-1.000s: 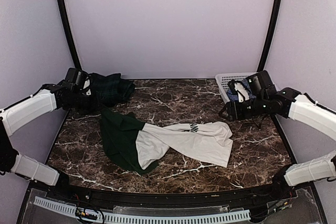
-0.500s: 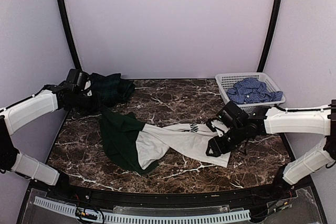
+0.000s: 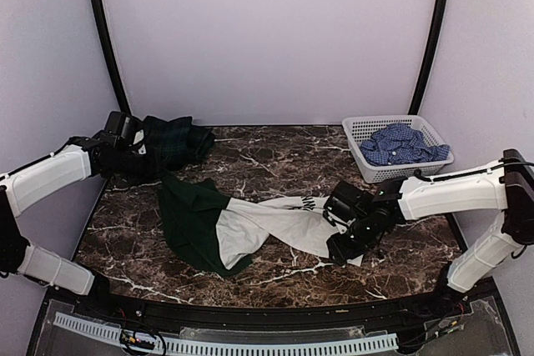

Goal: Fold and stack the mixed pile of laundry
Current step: Pick up the crumpled T-shirt from the center of the board, then flatten out the crumpled T-shirt at the center of the board.

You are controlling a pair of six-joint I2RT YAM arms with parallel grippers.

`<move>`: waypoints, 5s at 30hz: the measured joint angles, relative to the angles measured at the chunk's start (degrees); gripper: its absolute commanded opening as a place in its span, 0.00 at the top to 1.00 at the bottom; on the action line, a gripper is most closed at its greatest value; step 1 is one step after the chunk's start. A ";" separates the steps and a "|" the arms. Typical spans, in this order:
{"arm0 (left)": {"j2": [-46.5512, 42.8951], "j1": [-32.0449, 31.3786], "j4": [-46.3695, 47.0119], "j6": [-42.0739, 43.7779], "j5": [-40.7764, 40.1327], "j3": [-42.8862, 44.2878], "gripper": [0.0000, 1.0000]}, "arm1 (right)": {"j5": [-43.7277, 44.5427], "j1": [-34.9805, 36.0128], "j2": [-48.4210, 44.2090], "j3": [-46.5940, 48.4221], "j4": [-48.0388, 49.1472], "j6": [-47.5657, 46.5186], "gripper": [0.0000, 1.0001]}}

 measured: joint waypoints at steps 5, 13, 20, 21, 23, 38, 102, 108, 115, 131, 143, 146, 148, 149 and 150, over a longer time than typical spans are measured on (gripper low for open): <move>-0.31 0.00 0.00 0.63 0.52 0.04 1.00 | 3.19 2.08 4.50 1.01 -1.44 1.70 0.51; -4.04 -0.59 1.14 2.54 3.06 -0.11 1.00 | 5.68 3.10 7.50 3.39 -2.89 2.56 1.00; -15.10 -12.98 3.41 3.74 3.65 -4.68 1.00 | 6.14 1.29 4.31 5.25 -3.43 1.84 1.00; -16.44 -15.54 3.50 3.48 4.15 -5.90 1.00 | 6.29 0.04 2.29 5.66 -3.58 1.42 1.00; -17.73 -19.32 3.56 2.60 5.01 -8.00 1.00 | 6.67 -2.91 -1.81 6.58 -3.58 0.81 1.00; -6.27 -46.07 -3.45 4.74 -1.86 -8.70 0.34 | 7.39 -18.95 -16.70 7.41 -3.69 -5.92 1.00; -10.19 -27.98 20.94 -30.97 -3.61 -34.42 0.65 | 5.84 -23.63 -18.93 6.91 -4.15 -9.18 1.00; -9.25 -27.80 24.59 -31.28 -3.56 -35.04 0.78 | 5.86 -23.63 -18.88 6.91 -4.15 -9.18 1.00; -9.40 -27.67 25.94 -31.45 -3.96 -35.04 0.99 | 5.88 -23.63 -18.56 6.91 -4.15 -9.18 1.00; -21.84 -22.71 7.52 -21.31 -9.16 -13.64 1.00 | 8.76 -24.09 -21.20 14.82 -5.88 -12.90 1.00; -17.33 -15.39 -1.09 -4.48 -8.96 18.51 1.00 | 12.66 -24.55 -20.22 35.01 -5.84 -23.21 1.00; -17.75 -15.13 -2.84 -3.37 -7.87 22.56 1.00 | 12.59 -24.55 -21.42 37.59 -6.43 -25.05 1.00; -18.49 -15.06 -4.11 -2.95 -5.66 25.03 1.00 | 11.50 -24.57 -23.04 39.23 -7.58 -25.97 1.00; -18.95 -15.06 -4.63 -2.75 -4.33 26.18 1.00 | 10.78 -24.57 -23.76 40.11 -8.39 -26.23 1.00; -19.41 -15.06 -5.25 -2.49 -2.97 27.39 1.00 | 9.77 -24.57 -24.68 41.44 -9.22 -26.67 1.00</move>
